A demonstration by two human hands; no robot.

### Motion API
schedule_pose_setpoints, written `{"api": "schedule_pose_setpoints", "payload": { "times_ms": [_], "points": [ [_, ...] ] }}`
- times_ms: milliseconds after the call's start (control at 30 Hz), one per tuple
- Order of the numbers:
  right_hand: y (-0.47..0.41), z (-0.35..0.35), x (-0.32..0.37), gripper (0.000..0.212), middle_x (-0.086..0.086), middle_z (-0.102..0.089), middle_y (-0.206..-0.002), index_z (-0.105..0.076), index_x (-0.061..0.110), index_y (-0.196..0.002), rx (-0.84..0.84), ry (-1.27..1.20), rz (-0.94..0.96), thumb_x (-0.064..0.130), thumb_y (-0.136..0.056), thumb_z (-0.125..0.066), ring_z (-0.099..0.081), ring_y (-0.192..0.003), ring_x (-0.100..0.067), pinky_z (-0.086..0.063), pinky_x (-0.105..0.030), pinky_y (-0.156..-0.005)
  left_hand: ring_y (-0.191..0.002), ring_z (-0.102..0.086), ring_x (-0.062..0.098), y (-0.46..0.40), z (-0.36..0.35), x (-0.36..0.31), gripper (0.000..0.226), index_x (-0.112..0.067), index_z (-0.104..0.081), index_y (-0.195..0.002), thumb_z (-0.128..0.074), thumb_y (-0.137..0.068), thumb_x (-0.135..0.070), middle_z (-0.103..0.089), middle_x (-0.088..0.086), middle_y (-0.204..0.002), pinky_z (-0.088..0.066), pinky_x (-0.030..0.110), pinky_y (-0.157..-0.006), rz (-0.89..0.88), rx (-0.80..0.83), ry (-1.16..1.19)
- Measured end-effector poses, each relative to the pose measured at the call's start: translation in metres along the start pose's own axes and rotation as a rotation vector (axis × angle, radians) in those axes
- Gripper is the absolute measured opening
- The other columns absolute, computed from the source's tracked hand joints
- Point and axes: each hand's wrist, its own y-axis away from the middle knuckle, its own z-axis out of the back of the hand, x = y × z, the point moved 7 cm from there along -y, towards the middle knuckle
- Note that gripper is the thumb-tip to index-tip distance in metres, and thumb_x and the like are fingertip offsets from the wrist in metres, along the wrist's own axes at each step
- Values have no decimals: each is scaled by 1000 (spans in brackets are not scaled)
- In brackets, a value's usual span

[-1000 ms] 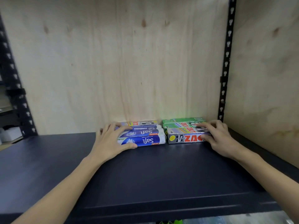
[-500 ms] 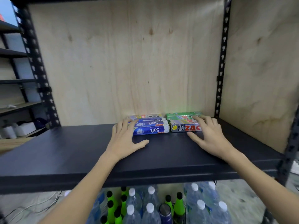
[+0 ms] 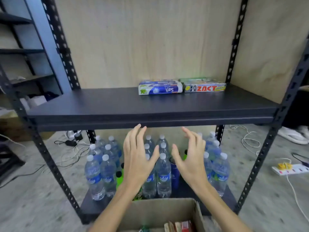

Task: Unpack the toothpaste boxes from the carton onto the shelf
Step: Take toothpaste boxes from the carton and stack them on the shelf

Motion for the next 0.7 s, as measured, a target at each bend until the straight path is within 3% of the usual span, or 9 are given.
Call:
{"api": "schedule_pose_setpoints", "payload": {
  "times_ms": [133,267,367,567,700],
  "points": [
    [75,-37,-31,61,6,-42,-129,-38,21,-148,92,-3,-145,29,-94,-65,-39,-121,-9,-36,-32,-106,-137,-36,17,81,-29,39,61,-19,-42,-145,-63,-93,-42,-40,-1,-145,-32,35,-114,138,102,-24],
    [154,-76,-82,64,3,-47,-129,-36,19,-148,263,104,-276,28,-92,-66,-44,-119,-15,-34,-29,-102,-129,-43,20,170,-69,96,54,-21,-45,-139,-62,-92,-42,-46,0,-136,-35,34,-106,314,343,-85],
    [216,-97,-122,63,-3,-52,-124,-35,18,-147,396,196,-405,30,-93,-65,-48,-115,-21,-38,-37,-98,-120,-52,25,239,-90,144,52,-16,-48,-137,-63,-94,-41,-51,5,-128,-40,36,-99,512,509,-85],
    [326,-128,-179,68,-15,-58,-121,-37,6,-146,685,375,-622,33,-90,-66,-56,-111,-36,-48,-47,-92,-122,-50,36,354,-110,205,56,-7,-45,-134,-65,-94,-41,-47,15,-132,-43,44,-97,904,700,-129],
    [365,-153,-197,83,-16,-51,-141,-26,7,-154,828,414,-674,46,-92,-64,-51,-123,-35,-42,-47,-102,-115,-52,45,401,-118,226,61,1,-44,-131,-71,-91,-35,-49,24,-124,-42,45,-90,1096,753,-159]
  ]
}}
